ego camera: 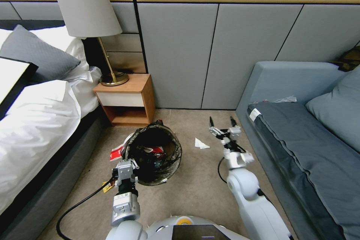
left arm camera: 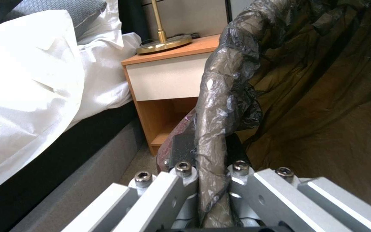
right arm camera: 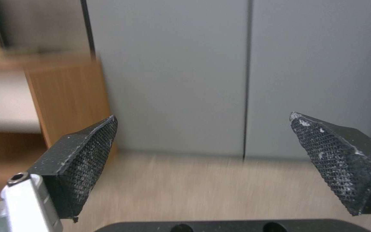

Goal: Pick up the trash bin, then pick up the garbage from the floor and place it into the trash bin.

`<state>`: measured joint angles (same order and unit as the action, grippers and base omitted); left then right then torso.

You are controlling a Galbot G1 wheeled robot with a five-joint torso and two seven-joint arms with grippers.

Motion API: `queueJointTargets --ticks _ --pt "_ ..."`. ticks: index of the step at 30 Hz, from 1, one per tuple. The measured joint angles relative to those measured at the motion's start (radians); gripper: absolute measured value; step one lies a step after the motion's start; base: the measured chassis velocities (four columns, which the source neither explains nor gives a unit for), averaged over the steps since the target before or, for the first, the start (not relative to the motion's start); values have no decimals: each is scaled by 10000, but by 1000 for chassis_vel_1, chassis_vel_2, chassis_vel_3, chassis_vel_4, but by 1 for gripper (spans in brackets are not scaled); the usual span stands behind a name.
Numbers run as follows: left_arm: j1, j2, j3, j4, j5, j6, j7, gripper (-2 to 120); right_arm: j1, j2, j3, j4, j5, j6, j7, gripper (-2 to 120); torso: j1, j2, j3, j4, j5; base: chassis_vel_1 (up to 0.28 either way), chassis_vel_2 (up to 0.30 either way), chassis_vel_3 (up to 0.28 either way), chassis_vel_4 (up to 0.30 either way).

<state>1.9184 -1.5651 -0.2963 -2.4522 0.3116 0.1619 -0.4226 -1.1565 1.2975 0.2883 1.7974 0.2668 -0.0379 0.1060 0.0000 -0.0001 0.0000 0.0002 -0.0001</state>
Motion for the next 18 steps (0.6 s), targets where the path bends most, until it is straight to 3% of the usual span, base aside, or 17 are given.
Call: queueJointTargets --ticks 8,18 --pt "28 52 12 33 63 3 7 0 990 136 -951 -2813 -108 -606 -432 100 1 0 1 -3 2 0 0 0 0" --pt "21 120 48 87 65 3 10 0 1597 474 -1080 -5054 -895 -539 -918 100 0 0 0 -3 1 0 0 0 0"
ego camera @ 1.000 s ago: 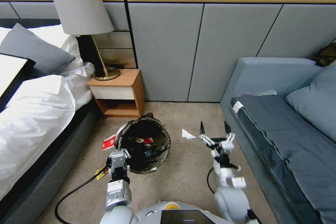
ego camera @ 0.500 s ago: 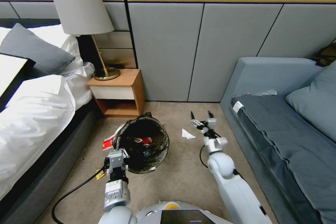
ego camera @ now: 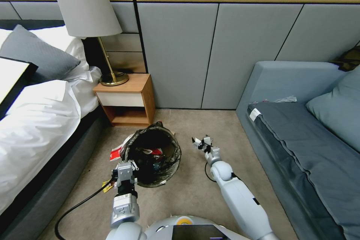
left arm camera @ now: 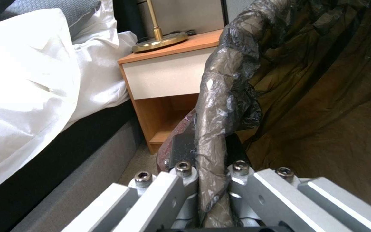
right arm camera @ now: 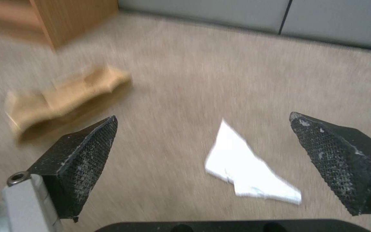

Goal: Pick up the trash bin, then pick up the garbage from the floor and place it into the trash bin.

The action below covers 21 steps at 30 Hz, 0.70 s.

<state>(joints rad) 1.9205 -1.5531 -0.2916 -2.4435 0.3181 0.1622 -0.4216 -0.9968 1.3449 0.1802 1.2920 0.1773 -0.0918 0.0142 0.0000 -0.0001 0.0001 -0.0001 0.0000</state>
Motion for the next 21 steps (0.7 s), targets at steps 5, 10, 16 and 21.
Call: queueJointTargets --ticks 5,10,16,21 --pt "4 44 8 38 -5 0 0 0 455 138 11 -1383 -340 325 -316 100 0 0 0 1 0 0 0 0 0" --pt "9 64 4 41 -9 -2 -4 0 795 232 89 -2299 -401 497 -510 100 0 0 0 1 0 0 0 0 0" --pt "12 48 34 78 -5 -6 -14 0 1133 302 166 -2807 -382 507 -665 100 0 0 -1 2 -1 0 0 0 0" --pt "29 38 37 80 15 -14 -22 0 1361 331 213 -3012 -341 238 -642 100 0 0 -1 0 0 0 0 0 0"
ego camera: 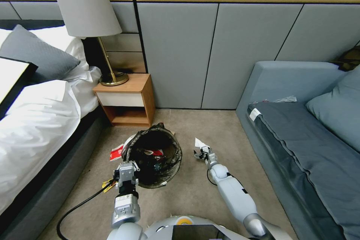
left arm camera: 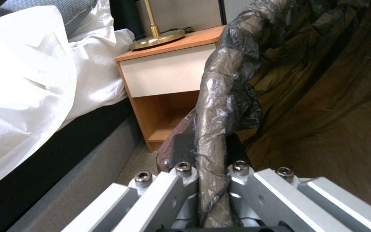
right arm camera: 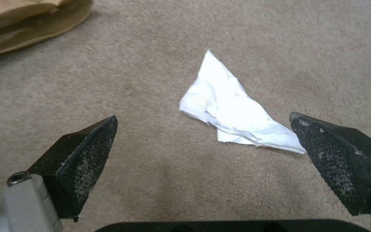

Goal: Pick up the trash bin, then pick up the garbage from the floor and place it into the trash bin.

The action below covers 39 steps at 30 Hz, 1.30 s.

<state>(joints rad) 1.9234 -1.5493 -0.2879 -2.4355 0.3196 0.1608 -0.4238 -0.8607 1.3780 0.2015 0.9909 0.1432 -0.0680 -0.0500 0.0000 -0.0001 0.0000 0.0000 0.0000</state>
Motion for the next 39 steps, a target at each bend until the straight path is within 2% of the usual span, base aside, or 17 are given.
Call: queueJointTargets --ticks 17,20,39 --pt "74 -51 -34 3 114 -28 -34 0 1218 220 11 -1284 -116 -720 218 100 0 0 0 1 -1 0 0 0 0" --pt "115 -86 -34 11 172 -28 -41 0 1511 246 18 -1535 -107 -1086 167 100 0 0 0 0 0 0 0 0 0" --pt "238 -134 -25 77 307 -52 -84 0 2296 553 232 -2666 213 -1963 127 100 -1 0 -1 1 1 0 0 0 0"
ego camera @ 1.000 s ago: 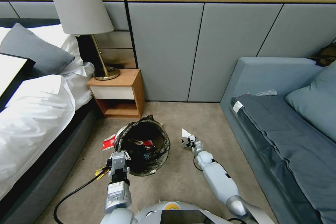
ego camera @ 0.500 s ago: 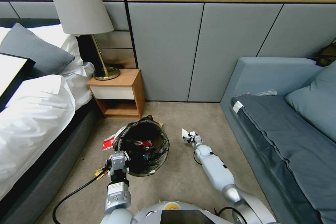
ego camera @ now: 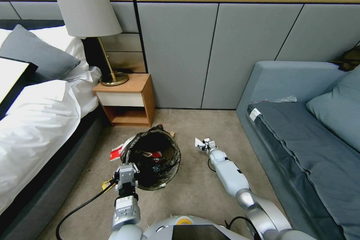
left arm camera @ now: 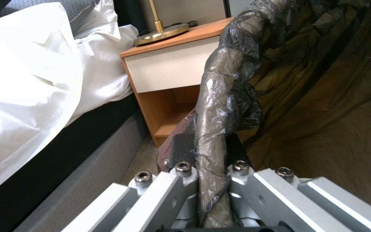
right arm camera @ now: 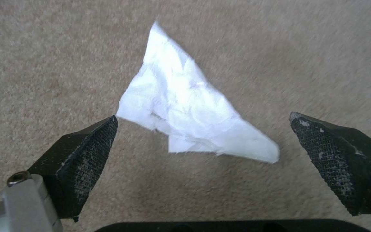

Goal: Pick up the trash bin, then pick up the garbage from the floor and place it into the trash bin.

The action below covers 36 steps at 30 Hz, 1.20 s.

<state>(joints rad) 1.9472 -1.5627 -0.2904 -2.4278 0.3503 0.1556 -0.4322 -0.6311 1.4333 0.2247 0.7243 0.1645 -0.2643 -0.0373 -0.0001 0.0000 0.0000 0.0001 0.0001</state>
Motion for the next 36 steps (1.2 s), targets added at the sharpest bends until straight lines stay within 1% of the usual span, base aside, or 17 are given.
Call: queueJointTargets --ticks 6,11,14,22,23,25,26,28,31,32,34,35,36 --pt "39 3 9 39 26 -22 -34 0 328 161 115 -477 305 -135 -6 100 0 0 0 0 -2 0 0 0 0" --pt "46 -1 42 74 52 -29 -35 0 482 278 137 -784 304 -115 -38 100 0 0 0 -1 -1 0 0 0 0" --pt "75 -2 40 86 75 -35 -43 0 608 340 157 -1098 212 67 -119 100 0 0 0 0 -1 0 0 0 0" --pt "104 -27 70 114 120 -57 -55 0 744 293 164 -1340 152 231 -294 99 0 0 0 -1 -1 0 0 0 0" --pt "108 -28 72 115 128 -63 -56 0 769 288 171 -1427 150 280 -318 96 0 0 0 -2 -1 0 0 0 0" --pt "113 -29 72 114 134 -66 -60 0 786 285 176 -1484 149 317 -329 94 0 0 0 -1 -1 0 0 0 0" --pt "118 -29 72 115 136 -69 -64 0 802 283 180 -1531 148 349 -340 89 0 0 0 -1 -1 0 0 0 0" --pt "124 -29 73 115 138 -72 -68 0 820 279 182 -1584 145 390 -355 88 0 0 0 -1 -1 0 0 0 0" --pt "150 -29 69 113 154 -89 -83 0 924 250 194 -1818 122 522 -441 69 0 0 0 -1 -1 0 0 0 0" --pt "150 -29 69 113 154 -89 -83 0 924 250 194 -1818 122 522 -441 69 0 0 0 -1 -1 0 0 0 0" --pt "157 -28 70 111 161 -93 -87 0 971 234 200 -1924 116 571 -473 63 0 0 0 -1 -1 0 0 0 0" --pt "158 -28 70 111 162 -93 -87 0 987 230 202 -1951 116 579 -480 56 0 0 0 -2 -1 0 0 0 0" --pt "158 -28 70 111 162 -93 -87 0 987 230 202 -1951 116 579 -480 56 0 0 0 -2 -1 0 0 0 0"
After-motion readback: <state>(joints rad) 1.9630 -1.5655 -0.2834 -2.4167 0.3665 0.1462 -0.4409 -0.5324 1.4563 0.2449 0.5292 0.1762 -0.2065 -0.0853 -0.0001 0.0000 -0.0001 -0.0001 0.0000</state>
